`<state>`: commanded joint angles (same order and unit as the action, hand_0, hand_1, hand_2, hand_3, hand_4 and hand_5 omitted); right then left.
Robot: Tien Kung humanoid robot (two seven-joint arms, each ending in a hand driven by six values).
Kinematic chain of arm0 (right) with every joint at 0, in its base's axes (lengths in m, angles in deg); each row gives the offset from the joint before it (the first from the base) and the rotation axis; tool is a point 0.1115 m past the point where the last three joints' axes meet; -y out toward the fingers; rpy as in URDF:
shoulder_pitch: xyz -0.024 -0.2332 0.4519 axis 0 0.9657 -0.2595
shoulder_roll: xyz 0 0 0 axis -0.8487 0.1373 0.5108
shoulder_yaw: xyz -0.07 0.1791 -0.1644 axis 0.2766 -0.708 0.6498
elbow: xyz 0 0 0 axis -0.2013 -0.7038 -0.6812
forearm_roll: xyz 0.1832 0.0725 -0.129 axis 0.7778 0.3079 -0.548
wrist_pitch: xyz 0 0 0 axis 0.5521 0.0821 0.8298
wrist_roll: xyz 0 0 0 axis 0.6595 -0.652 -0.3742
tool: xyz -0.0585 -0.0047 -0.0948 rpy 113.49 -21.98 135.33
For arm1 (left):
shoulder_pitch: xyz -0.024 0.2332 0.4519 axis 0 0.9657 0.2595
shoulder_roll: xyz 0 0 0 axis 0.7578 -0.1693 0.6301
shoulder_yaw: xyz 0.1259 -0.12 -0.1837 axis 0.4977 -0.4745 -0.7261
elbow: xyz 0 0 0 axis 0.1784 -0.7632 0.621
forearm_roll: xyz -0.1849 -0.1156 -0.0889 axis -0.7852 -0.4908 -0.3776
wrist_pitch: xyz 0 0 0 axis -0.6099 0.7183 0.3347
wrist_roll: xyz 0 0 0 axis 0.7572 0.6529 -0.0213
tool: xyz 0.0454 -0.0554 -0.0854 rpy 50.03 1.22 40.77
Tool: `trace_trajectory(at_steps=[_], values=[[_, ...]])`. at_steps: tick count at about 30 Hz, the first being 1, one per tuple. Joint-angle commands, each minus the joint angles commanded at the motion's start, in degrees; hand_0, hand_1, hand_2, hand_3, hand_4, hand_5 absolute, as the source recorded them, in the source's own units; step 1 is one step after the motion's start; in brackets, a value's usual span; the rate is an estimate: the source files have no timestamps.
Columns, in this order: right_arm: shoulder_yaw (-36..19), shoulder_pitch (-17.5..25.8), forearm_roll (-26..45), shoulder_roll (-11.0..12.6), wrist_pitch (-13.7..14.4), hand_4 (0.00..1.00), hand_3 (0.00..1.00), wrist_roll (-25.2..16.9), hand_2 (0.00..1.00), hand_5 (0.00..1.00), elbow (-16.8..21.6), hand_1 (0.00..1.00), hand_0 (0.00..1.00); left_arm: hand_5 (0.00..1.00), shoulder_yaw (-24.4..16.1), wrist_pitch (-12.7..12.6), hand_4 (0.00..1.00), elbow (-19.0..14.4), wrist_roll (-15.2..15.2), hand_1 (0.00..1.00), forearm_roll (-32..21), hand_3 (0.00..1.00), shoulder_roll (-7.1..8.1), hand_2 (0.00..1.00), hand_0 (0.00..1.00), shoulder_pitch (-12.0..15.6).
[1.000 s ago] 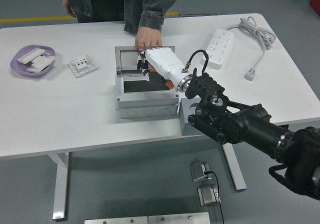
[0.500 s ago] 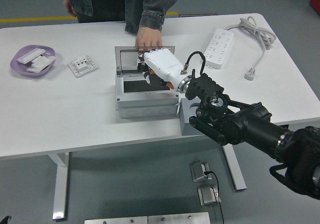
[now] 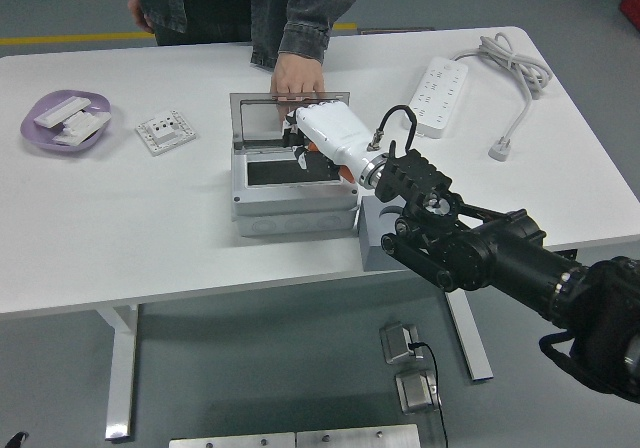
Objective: Pick up the cylinder from the cube,place it in the box,flap close box
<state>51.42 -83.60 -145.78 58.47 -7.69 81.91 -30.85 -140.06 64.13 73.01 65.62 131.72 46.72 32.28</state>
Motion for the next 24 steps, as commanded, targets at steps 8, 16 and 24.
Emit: trace_trajectory(at_steps=[8,16,24], values=[[0.55,0.53,2.02,0.0,-0.88,0.002,0.299,0.16,0.443,0.002,-1.15,0.252,0.121,0.829,-0.19,-0.02,0.639,0.0,0.29,0.726,0.18,0.788,0.17,0.71,0.703,0.31],[0.91,0.62,2.7,0.0,-1.48,0.002,0.301,0.5,0.443,0.002,-0.79,0.254,0.122,0.828,-1.58,-3.46,0.637,0.0,4.62,0.726,2.73,0.788,0.17,0.711,0.703,0.29],[0.65,0.2,2.73,0.0,-1.47,0.002,0.3,0.58,0.463,0.002,-0.91,0.264,0.141,0.825,-4.81,-9.48,0.635,-1.78,15.38,0.726,8.34,0.788,0.39,0.71,0.703,0.7]])
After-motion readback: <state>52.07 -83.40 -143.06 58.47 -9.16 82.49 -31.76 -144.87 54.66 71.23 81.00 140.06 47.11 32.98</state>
